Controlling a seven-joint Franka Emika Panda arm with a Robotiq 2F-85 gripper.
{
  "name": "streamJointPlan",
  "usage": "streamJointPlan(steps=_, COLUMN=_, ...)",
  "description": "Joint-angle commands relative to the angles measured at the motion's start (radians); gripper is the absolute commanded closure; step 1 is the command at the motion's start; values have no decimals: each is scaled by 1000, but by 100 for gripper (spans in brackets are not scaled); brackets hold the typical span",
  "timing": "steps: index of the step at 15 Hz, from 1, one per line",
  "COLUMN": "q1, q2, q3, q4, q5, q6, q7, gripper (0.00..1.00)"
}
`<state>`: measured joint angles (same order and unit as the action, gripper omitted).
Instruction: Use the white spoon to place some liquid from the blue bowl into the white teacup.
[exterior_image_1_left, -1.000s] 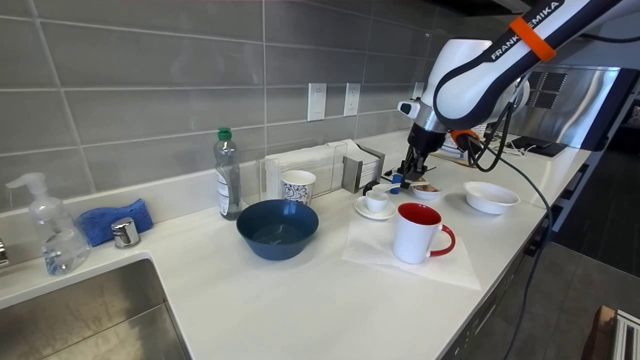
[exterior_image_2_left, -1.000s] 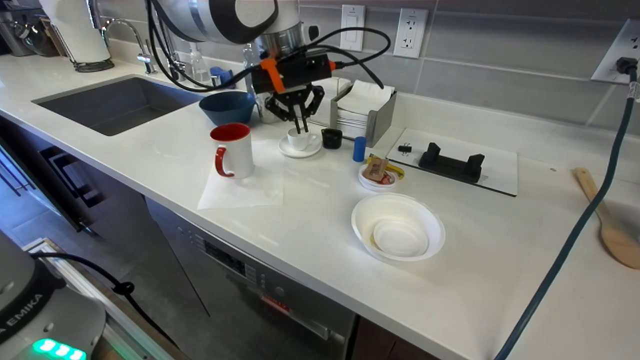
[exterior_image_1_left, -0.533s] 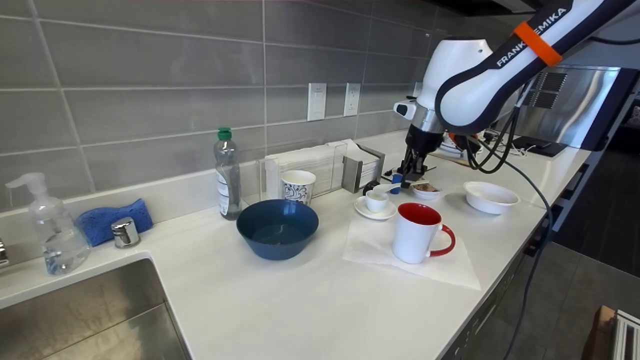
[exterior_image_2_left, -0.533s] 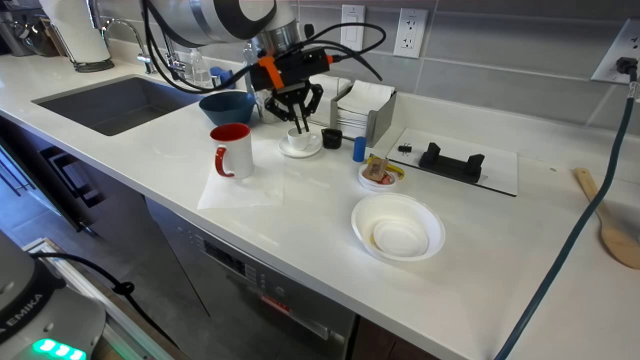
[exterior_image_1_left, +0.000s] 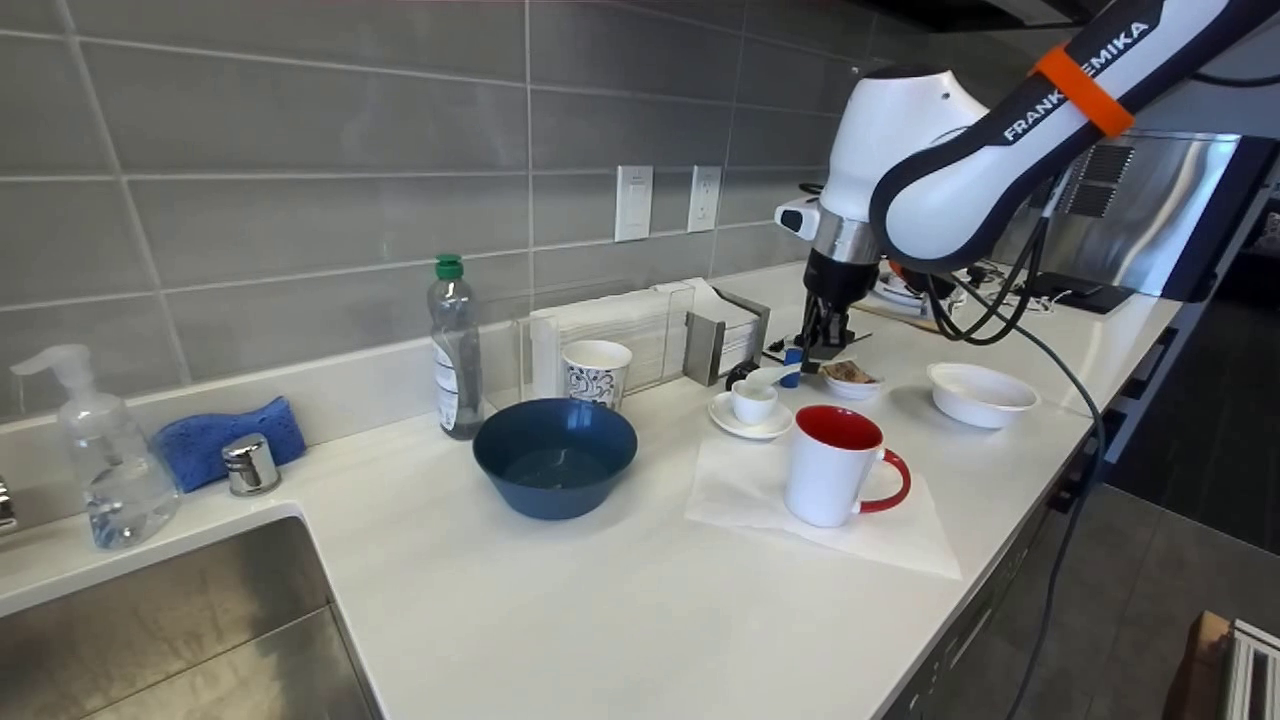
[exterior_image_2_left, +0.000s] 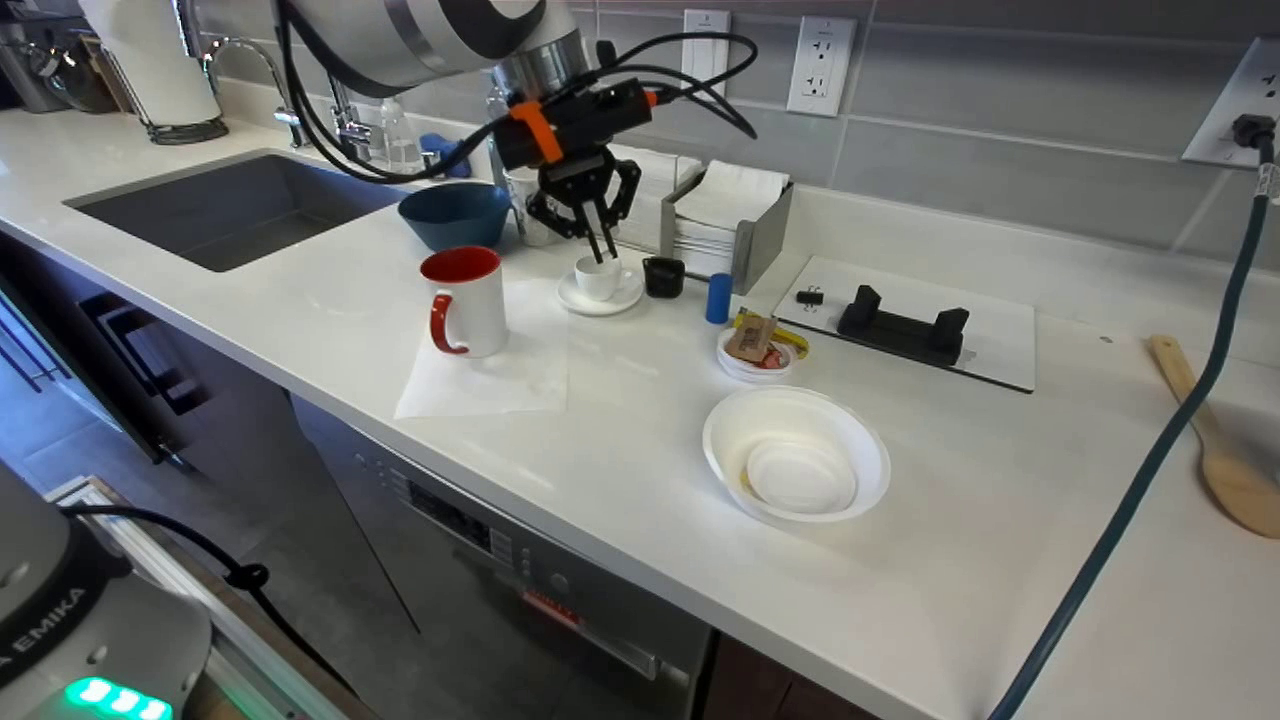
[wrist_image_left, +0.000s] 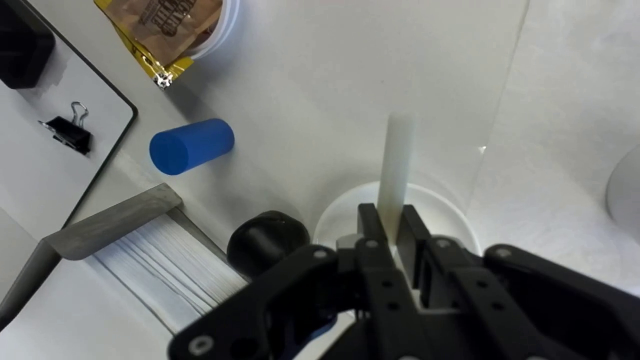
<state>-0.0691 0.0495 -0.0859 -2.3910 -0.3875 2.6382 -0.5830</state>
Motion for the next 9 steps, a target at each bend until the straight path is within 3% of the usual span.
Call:
streamJointPlan(steps=1, q1=13, q2=12, q3=13, q4=33, q5=-85, q6=-52, q7=69, gripper=97)
streamJointPlan(steps=9, q1=29, q2=6, q3=27, q4=51, q5=-241, q6=-111, q7=161, gripper=97)
